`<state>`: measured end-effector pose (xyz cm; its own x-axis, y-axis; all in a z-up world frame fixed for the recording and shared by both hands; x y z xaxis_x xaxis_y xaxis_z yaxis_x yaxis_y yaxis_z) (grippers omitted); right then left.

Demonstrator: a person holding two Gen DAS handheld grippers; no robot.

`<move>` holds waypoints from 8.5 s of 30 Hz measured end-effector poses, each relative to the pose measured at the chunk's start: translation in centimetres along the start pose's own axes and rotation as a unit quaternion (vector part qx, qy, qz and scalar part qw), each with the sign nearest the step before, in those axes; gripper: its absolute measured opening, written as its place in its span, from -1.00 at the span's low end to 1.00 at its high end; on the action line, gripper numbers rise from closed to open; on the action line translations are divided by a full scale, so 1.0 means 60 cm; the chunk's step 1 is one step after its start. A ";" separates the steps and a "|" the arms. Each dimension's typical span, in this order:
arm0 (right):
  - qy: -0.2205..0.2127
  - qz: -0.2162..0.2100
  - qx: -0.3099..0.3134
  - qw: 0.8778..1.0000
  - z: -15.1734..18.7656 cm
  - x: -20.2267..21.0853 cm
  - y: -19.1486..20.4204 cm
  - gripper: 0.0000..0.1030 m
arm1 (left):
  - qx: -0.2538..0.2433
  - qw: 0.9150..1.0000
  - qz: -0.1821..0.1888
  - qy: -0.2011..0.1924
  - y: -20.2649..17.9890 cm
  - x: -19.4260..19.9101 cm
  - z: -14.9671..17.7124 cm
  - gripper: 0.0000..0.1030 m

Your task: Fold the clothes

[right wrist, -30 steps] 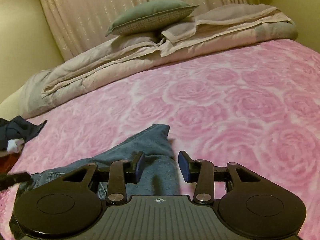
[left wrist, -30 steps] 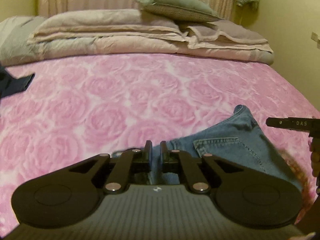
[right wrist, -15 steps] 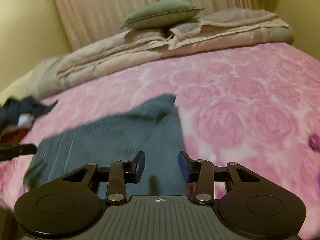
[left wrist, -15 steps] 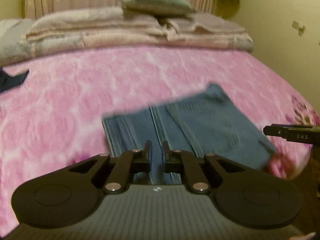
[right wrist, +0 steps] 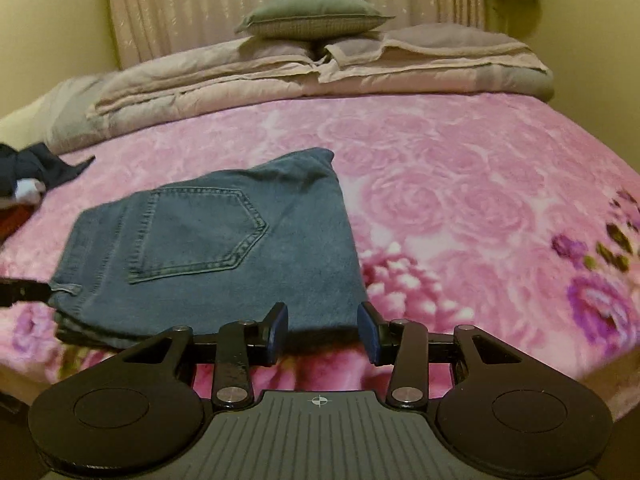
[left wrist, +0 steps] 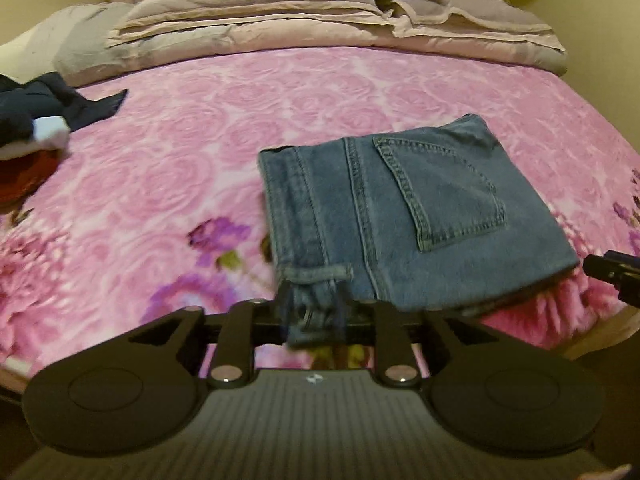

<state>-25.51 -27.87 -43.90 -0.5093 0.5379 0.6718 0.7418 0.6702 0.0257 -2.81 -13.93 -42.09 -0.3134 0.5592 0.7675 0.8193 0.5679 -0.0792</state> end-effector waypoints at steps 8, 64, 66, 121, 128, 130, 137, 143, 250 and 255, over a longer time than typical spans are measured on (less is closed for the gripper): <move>-0.025 0.003 -0.003 1.000 0.003 0.075 0.042 0.45 | -0.010 1.000 -0.011 -0.021 0.009 0.077 0.025 -0.27; -0.051 0.126 -0.776 0.616 0.056 0.019 -0.116 0.24 | -0.195 0.884 0.292 0.309 -0.310 -0.360 -0.376 -0.20; -0.059 0.130 -0.782 0.607 0.060 0.008 -0.111 0.20 | -0.194 0.880 0.292 0.321 -0.323 -0.383 -0.370 -0.19; -0.024 0.204 -0.670 0.714 0.064 -0.042 -0.048 -0.87 | -0.250 0.817 0.436 0.282 -0.280 -0.442 -0.282 -0.79; -0.026 0.173 -0.655 0.735 0.048 -0.014 0.003 0.20 | -0.180 0.815 0.429 0.346 -0.199 -0.416 -0.304 -0.38; -0.015 0.153 -0.662 0.734 0.054 -0.025 0.028 0.18 | -0.192 0.807 0.423 0.365 -0.174 -0.410 -0.281 -0.38; -0.031 0.145 -0.658 0.739 0.051 -0.041 0.055 -0.78 | -0.195 0.818 0.446 0.305 -0.148 -0.397 -0.285 -0.84; -0.016 0.167 -0.643 0.747 0.055 -0.059 0.062 -0.77 | -0.222 0.828 0.432 0.280 -0.144 -0.418 -0.263 -0.80; 0.264 -0.143 -0.151 0.942 -0.138 -0.147 -0.139 0.67 | 0.297 0.931 0.117 0.176 0.099 -0.142 -0.048 0.27; 0.248 -0.167 -0.177 0.938 -0.135 -0.198 -0.135 0.67 | 0.337 0.909 0.164 0.180 0.114 -0.195 -0.043 0.35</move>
<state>-21.91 -43.85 -46.09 -0.5392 -0.0354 0.8415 0.7198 0.4994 0.4822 7.72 -18.15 -49.98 0.1730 0.6001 0.7810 0.3217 0.7150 -0.6207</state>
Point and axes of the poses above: each gripper's, at about its wrist camera, not at the fingertips, and x roughly against the way its jaws point, y to its left, z to its underside, the point moved 9 cm from there along -x, roughly the way its jaws point, and after that the axes turned 7 degrees about x, right-handed, at the moved point
